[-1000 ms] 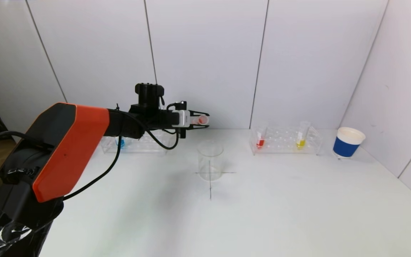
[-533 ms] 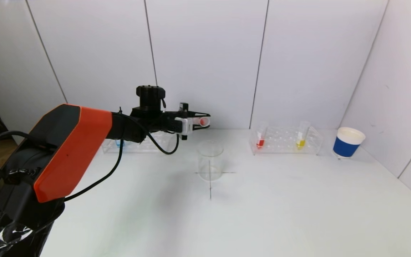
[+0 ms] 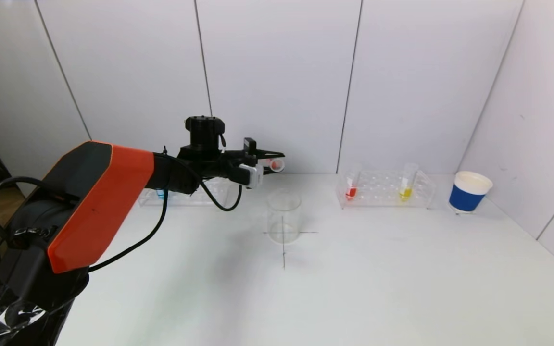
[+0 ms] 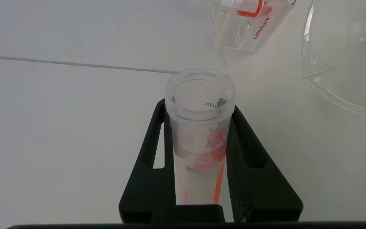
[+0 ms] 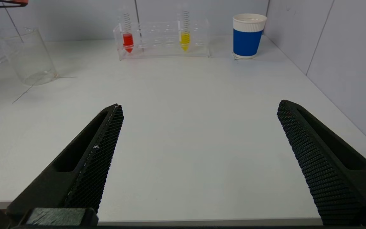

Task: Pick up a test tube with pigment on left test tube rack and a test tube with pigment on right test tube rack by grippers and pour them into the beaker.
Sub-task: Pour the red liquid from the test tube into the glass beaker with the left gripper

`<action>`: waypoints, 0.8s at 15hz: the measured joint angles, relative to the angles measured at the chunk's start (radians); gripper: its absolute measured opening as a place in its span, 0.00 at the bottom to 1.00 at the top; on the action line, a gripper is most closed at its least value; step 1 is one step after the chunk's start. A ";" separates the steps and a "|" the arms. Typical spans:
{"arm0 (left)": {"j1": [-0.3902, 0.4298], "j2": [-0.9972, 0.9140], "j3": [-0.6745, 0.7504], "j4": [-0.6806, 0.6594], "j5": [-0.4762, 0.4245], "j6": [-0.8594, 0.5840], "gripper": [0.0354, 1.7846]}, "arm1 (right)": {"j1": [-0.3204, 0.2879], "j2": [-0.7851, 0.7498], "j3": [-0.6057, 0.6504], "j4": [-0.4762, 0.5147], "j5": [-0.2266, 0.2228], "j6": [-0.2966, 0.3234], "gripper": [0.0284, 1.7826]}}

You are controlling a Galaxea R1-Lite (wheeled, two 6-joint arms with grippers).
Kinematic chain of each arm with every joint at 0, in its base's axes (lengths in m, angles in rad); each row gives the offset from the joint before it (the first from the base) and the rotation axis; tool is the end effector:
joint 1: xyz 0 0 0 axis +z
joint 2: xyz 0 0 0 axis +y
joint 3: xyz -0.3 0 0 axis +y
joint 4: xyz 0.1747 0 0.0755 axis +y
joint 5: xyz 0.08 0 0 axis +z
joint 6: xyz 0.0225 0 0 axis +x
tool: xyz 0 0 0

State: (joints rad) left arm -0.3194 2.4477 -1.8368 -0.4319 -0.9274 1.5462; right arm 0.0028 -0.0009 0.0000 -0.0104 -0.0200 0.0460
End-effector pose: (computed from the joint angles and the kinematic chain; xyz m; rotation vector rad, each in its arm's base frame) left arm 0.4776 -0.1769 0.1368 1.2661 -0.8007 -1.1040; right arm -0.0229 -0.0005 0.0765 0.0461 -0.0117 -0.0169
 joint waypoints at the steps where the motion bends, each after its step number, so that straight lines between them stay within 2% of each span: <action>1: -0.001 0.000 0.007 -0.008 0.000 0.013 0.25 | 0.000 0.000 0.000 0.000 0.000 0.000 0.99; 7: -0.005 -0.010 0.059 -0.089 0.000 0.036 0.25 | 0.000 0.000 0.000 0.000 0.000 0.000 0.99; 12: -0.013 -0.023 0.096 -0.097 -0.001 0.108 0.25 | 0.000 0.000 0.000 0.000 0.000 0.000 0.99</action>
State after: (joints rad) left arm -0.3323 2.4251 -1.7411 -0.5285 -0.9289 1.6538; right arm 0.0028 -0.0009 0.0000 -0.0104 -0.0200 0.0460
